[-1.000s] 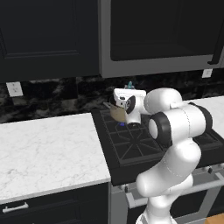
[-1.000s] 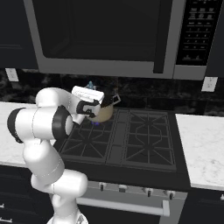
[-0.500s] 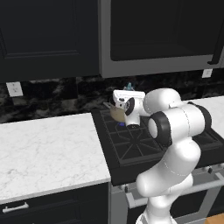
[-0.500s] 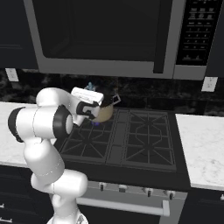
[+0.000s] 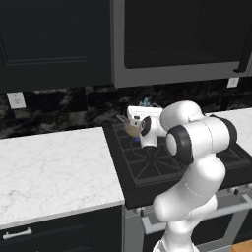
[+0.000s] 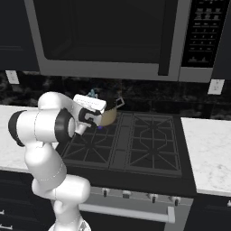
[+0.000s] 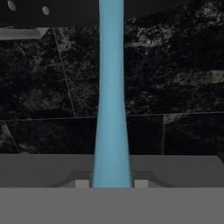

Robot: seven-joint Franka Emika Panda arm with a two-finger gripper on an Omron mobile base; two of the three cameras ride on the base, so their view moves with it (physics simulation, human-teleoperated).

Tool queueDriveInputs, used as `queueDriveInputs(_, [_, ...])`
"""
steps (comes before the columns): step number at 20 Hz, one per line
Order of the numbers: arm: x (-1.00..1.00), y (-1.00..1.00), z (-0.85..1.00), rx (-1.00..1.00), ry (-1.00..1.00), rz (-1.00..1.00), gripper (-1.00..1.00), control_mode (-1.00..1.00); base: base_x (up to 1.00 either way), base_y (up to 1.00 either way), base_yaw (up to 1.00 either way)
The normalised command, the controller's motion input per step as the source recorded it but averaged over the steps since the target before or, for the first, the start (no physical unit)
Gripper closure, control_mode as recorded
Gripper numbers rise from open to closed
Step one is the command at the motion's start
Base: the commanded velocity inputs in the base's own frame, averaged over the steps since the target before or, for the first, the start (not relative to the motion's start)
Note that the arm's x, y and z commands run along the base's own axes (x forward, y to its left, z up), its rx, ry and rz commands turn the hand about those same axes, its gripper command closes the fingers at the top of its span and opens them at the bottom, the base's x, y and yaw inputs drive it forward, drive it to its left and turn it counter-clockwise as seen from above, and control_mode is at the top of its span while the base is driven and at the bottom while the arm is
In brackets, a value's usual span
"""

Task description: Put the garlic and sweet potato in the pot. Retrieve the spatula and lightly stir the vegetables in the pot.

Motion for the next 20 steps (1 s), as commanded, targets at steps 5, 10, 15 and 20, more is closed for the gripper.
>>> queueDriveInputs(5, [0.00, 0.00, 0.00, 0.00, -0.28, 0.00, 1.00, -1.00, 0.00, 0.00, 0.00])
queueDriveInputs(10, [0.00, 0.00, 0.00, 0.00, -0.22, 0.00, 1.00, -1.00, 0.00, 0.00, 0.00])
queueDriveInputs(15, [0.01, 0.00, 0.04, 0.01, -0.08, 0.01, 1.00, -1.00, 0.00, 0.00, 0.00])
queueDriveInputs(20, [-0.08, 0.00, 0.00, 0.01, 0.25, 0.10, 1.00, -1.00, 0.00, 0.00, 0.00])
